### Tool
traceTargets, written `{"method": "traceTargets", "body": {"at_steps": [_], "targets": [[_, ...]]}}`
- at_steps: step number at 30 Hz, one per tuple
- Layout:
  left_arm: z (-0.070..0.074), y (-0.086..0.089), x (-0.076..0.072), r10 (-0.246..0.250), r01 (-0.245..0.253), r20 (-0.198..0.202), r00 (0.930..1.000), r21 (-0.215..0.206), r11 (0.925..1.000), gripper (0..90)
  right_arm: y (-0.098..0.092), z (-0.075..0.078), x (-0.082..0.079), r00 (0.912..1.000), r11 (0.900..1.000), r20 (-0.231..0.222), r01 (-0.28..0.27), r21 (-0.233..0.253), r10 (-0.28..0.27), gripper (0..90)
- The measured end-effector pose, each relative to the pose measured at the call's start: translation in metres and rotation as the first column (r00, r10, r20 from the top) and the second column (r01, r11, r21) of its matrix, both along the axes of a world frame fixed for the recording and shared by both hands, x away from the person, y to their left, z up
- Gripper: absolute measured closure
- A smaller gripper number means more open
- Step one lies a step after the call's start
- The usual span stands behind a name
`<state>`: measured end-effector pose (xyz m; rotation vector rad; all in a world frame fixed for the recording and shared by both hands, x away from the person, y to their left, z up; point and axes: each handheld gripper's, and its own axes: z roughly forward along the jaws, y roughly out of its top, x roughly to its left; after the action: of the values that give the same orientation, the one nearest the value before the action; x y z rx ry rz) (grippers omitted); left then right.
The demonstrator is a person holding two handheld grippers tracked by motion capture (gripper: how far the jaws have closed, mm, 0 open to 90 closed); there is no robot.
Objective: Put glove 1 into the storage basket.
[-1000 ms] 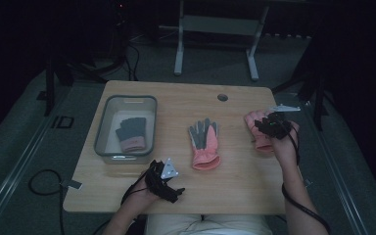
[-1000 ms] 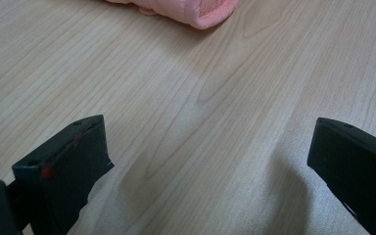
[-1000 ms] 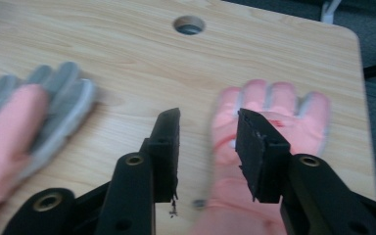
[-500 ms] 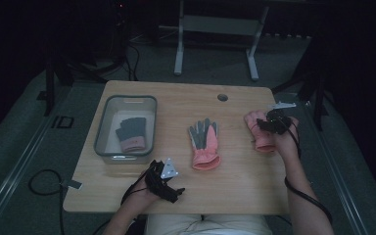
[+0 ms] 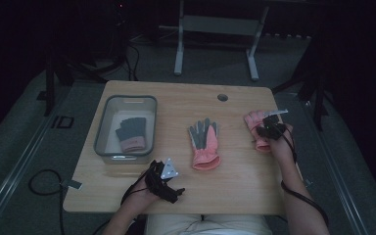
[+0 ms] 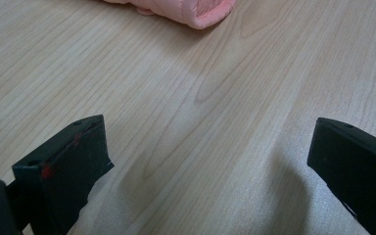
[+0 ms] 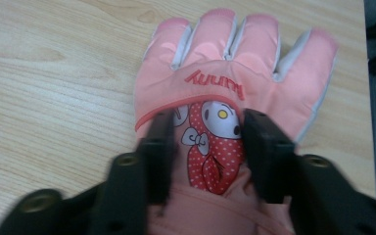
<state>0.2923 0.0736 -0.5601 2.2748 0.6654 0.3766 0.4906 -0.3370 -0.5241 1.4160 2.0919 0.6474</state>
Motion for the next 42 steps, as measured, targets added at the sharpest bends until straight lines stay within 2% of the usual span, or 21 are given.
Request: {"method": "traceTargets", "body": {"at_steps": [4, 7, 9, 11, 14, 16, 21, 24, 26, 29, 35, 42], "targets": [[0.000, 0.000, 0.000, 0.000, 0.000, 0.000, 1.0000, 0.003, 1.0000, 1.4, 0.000, 0.003, 0.001, 0.9993, 0.999, -0.009, 0.037, 0.016, -0.037, 81.3], [0.000, 0.000, 0.000, -0.002, 0.002, 0.001, 1.0000, 0.004, 1.0000, 1.4, 0.001, 0.008, -0.001, 0.9987, 0.999, 0.004, 0.051, 0.014, -0.051, 85.0], [0.000, 0.000, 0.000, 0.000, 0.000, 0.000, 1.0000, 0.002, 1.0000, 1.4, 0.004, 0.013, -0.005, 0.9987, 0.999, 0.022, 0.046, 0.000, -0.046, 85.7], [0.000, 0.000, 0.000, 0.000, 0.000, 0.000, 1.0000, 0.002, 1.0000, 1.5, 0.005, 0.019, -0.009, 0.9990, 0.998, 0.022, 0.039, 0.040, -0.040, 86.1], [0.000, 0.000, 0.000, -0.001, 0.001, 0.001, 1.0000, 0.005, 1.0000, 1.5, 0.009, 0.029, -0.017, 0.9982, 0.997, 0.039, 0.043, 0.063, -0.046, 86.4], [0.000, 0.000, 0.000, -0.001, 0.001, 0.000, 1.0000, 0.004, 1.0000, 1.4, 0.014, 0.037, -0.026, 0.9975, 0.995, 0.052, 0.043, 0.095, -0.048, 86.4], [0.000, 0.000, -0.001, -0.002, 0.002, 0.003, 1.0000, 0.004, 1.0000, 1.5, 0.033, 0.058, -0.050, 0.9951, 0.991, 0.085, 0.040, 0.126, -0.050, 86.4], [0.000, 0.000, -0.001, -0.003, 0.003, 0.005, 1.0000, 0.005, 1.0000, 1.5, 0.044, 0.069, -0.066, 0.9932, 0.985, 0.104, 0.036, 0.170, -0.054, 86.3], [0.000, 0.000, -0.001, -0.002, 0.002, 0.004, 1.0000, 0.005, 1.0000, 1.4, 0.053, 0.073, -0.076, 0.9896, 0.987, 0.132, 0.037, 0.159, -0.058, 86.3], [0.000, 0.000, -0.001, -0.003, 0.003, 0.005, 1.0000, 0.003, 1.0000, 1.4, 0.064, 0.078, -0.089, 0.9876, 0.985, 0.152, 0.012, 0.170, -0.038, 86.3], [0.000, 0.000, -0.001, -0.004, 0.004, 0.005, 1.0000, 0.005, 1.0000, 1.5, 0.075, 0.075, -0.104, 0.9896, 0.981, 0.140, 0.006, 0.196, -0.034, 86.3], [0.000, 0.000, -0.001, -0.006, 0.006, 0.003, 1.0000, 0.003, 1.0000, 1.4, 0.076, 0.046, -0.106, 0.9946, 0.975, 0.078, 0.050, 0.215, -0.068, 86.3]]}}
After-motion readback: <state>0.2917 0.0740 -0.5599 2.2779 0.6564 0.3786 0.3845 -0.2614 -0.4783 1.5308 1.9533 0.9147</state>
